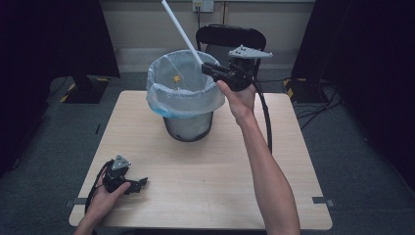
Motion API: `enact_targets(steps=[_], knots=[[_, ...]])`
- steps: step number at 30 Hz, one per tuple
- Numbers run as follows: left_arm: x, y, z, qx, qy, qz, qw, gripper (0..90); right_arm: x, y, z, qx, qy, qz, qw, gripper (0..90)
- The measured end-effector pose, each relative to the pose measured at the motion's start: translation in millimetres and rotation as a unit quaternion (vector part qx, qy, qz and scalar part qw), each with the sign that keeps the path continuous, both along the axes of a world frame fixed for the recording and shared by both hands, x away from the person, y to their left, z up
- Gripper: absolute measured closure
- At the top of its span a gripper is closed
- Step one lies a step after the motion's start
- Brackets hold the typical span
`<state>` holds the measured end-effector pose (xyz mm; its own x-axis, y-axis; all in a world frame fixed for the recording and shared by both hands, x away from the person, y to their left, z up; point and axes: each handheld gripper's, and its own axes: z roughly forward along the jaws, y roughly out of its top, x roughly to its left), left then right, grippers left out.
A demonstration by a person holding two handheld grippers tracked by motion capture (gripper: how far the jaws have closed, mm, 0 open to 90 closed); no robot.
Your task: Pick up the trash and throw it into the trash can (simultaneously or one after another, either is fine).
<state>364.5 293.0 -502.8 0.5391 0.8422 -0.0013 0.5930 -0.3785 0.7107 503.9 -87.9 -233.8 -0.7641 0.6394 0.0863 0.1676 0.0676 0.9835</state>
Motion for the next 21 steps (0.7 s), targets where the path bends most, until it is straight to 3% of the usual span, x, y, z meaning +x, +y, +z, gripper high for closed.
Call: enact_targets(steps=[5,15,21], knots=[[0.0,0.0,0.0,0.0,0.0,0.0,1.0,0.0,13.4,7.2,-4.5,-0.01,0.013,0.01,0.9998,81.5],[0.0,0.0,0.0,0.0,0.0,0.0,1.0,0.0,31.3,12.7,-9.9,-0.007,0.028,0.016,0.9995,81.1],[0.0,0.0,0.0,-0.001,0.0,0.0,1.0,0.0,40.2,16.0,-14.2,-0.012,0.038,0.008,0.9992,80.7]])
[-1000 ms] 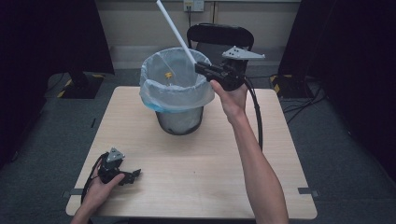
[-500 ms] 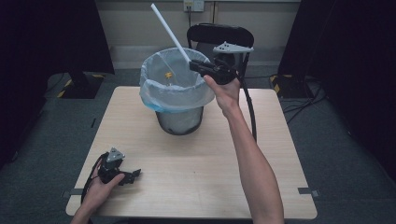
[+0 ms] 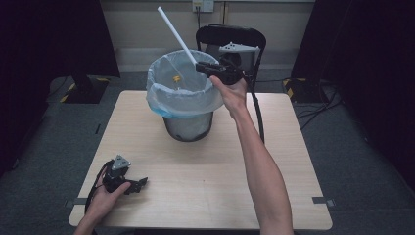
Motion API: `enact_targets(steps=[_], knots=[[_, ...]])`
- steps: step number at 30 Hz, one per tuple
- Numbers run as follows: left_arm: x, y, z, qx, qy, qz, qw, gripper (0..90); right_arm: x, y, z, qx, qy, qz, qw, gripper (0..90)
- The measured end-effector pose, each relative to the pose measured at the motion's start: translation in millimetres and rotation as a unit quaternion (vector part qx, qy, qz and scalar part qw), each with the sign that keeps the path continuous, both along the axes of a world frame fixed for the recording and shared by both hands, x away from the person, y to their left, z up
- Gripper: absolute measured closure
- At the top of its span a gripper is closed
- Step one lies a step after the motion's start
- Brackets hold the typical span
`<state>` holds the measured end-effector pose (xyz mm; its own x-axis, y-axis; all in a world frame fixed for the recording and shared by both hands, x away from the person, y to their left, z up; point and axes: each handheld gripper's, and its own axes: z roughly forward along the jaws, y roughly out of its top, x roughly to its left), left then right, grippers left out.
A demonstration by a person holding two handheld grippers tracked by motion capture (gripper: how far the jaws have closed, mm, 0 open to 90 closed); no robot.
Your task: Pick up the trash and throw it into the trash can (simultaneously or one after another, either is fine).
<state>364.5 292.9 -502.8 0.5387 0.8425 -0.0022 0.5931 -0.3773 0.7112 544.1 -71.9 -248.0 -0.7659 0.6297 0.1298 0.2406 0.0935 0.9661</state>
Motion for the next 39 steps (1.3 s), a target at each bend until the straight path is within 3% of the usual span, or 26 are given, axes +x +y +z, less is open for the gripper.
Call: enact_targets(steps=[5,6,7,8,12,16,21,31,39], knots=[[0.0,0.0,0.0,-0.001,0.0,0.0,1.0,0.0,5.6,1.6,-0.6,-0.01,0.008,-0.001,0.9999,79.1],[0.0,0.0,0.0,0.0,0.0,0.0,1.0,0.0,8.1,-0.2,0.0,0.003,0.011,-0.004,0.9999,71.5],[0.0,0.0,0.0,0.0,0.0,0.0,1.0,0.0,8.1,-0.2,0.0,0.003,0.011,-0.004,0.9999,71.5],[0.0,0.0,0.0,-0.001,0.0,0.0,1.0,0.0,10.6,-1.2,-1.6,0.003,0.016,-0.014,0.9998,59.8],[0.0,0.0,0.0,-0.001,0.0,0.0,1.0,0.0,11.8,-1.4,-4.0,-0.004,0.022,-0.021,0.9995,51.1],[0.0,0.0,0.0,0.0,0.0,0.0,1.0,0.0,7.7,0.7,1.6,0.0,0.007,-0.018,0.9998,48.1],[0.0,0.0,0.0,0.0,0.0,0.0,1.0,0.0,7.6,-2.9,0.3,-0.005,0.017,-0.009,0.9998,50.4],[0.0,0.0,0.0,0.001,0.0,0.0,1.0,0.0,-2.2,-7.2,2.5,-0.008,0.01,-0.025,0.9996,34.5],[0.0,0.1,0.0,0.0,0.0,-0.001,1.0,0.0,-8.9,-19.9,1.7,-0.005,0.014,-0.034,0.9993,32.5]])
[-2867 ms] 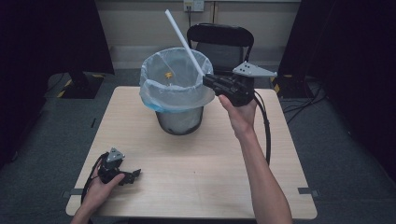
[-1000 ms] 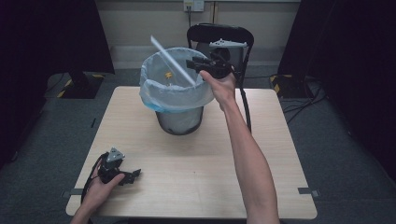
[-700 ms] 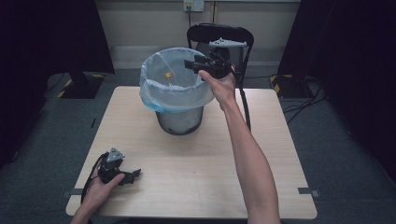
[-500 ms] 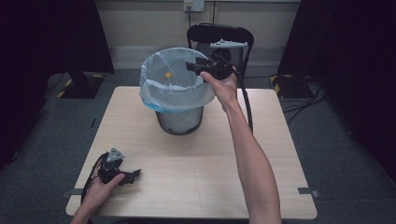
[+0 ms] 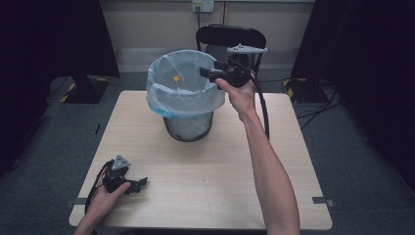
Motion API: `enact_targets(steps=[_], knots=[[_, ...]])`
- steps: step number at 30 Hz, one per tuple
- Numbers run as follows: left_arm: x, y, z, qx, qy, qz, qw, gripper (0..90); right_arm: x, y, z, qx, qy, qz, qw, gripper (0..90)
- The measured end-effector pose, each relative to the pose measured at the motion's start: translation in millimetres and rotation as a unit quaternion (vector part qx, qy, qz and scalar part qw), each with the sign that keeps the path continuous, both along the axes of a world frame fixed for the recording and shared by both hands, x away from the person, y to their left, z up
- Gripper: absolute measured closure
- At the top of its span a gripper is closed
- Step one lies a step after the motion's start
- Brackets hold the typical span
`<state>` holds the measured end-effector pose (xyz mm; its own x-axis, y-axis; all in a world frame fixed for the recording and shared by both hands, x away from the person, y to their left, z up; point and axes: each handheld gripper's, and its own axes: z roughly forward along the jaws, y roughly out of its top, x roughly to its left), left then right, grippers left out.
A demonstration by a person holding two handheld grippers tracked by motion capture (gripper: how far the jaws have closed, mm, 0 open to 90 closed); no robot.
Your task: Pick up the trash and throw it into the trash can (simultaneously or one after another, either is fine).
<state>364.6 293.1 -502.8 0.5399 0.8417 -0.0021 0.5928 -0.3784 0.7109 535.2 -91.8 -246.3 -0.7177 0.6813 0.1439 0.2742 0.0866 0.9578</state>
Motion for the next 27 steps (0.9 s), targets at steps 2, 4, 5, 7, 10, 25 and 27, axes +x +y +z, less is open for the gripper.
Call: enact_targets(steps=[2,4,5,7,10,25,27], knots=[[0.0,-0.1,0.0,0.001,0.0,0.0,1.0,0.0,-3.3,-3.2,2.3,-0.002,-0.007,-0.005,1.0,32.6],[0.0,0.1,0.1,0.002,-0.001,0.0,1.0,0.0,-7.0,-7.5,4.2,0.001,-0.012,-0.007,0.9999,32.5],[0.0,-0.1,0.0,0.0,0.0,0.0,1.0,0.0,-9.3,-9.4,4.5,0.0,-0.014,-0.01,0.9998,32.4],[0.0,0.1,0.1,0.002,-0.001,0.0,1.0,0.0,-12.4,-13.3,3.3,-0.008,-0.014,-0.013,0.9998,31.8],[0.0,-0.1,-0.1,0.0,-0.001,0.002,1.0,0.0,-15.0,-20.1,-0.1,-0.01,-0.01,-0.019,0.9997,31.6],[0.0,-0.1,0.0,0.0,0.0,0.0,1.0,0.0,-37.0,-42.3,-16.9,-0.01,-0.015,-0.032,0.9993,23.9],[0.0,-0.1,0.0,0.0,0.0,0.001,1.0,0.0,-39.2,-45.8,-18.5,-0.01,-0.016,-0.038,0.9991,22.7]])
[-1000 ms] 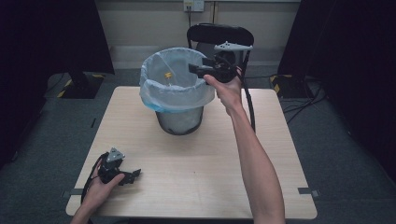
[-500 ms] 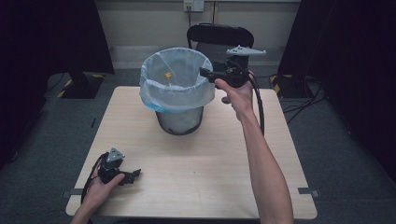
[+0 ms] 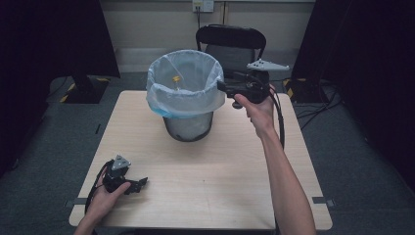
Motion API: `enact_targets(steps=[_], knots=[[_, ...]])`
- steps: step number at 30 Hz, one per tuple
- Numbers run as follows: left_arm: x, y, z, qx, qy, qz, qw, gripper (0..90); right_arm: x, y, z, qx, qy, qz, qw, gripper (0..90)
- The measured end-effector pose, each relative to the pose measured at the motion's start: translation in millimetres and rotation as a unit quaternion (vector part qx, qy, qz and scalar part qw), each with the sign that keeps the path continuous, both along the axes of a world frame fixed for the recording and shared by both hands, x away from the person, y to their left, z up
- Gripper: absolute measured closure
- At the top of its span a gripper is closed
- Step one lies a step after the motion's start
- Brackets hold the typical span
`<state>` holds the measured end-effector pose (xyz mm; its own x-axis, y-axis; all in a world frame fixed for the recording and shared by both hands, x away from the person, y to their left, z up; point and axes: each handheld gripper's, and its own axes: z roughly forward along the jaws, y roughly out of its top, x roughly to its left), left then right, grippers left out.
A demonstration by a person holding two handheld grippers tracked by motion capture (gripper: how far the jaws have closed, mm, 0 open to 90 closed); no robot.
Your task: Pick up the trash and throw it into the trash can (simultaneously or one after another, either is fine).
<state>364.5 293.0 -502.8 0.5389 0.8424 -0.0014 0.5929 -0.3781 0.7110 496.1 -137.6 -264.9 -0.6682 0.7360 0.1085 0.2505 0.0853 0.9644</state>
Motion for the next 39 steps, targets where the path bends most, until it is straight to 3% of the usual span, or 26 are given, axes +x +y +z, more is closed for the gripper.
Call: enact_targets(steps=[10,22,27,39], knots=[[0.0,0.0,0.0,0.0,0.0,0.0,1.0,0.0,-14.4,-16.0,-13.2,-0.003,0.008,-0.022,0.9997,20.4],[0.1,0.2,0.1,0.002,-0.001,-0.001,1.0,0.0,-36.1,-35.2,-36.1,-0.003,0.037,-0.038,0.9986,17.0],[0.0,0.0,0.0,0.0,0.0,0.0,1.0,0.0,-48.3,-40.5,-42.9,-0.015,0.039,-0.044,0.9982,17.0],[0.1,0.0,0.0,0.0,0.0,0.0,1.0,0.0,-76.4,-55.7,-89.1,-0.016,0.077,-0.054,0.9954,16.8]])
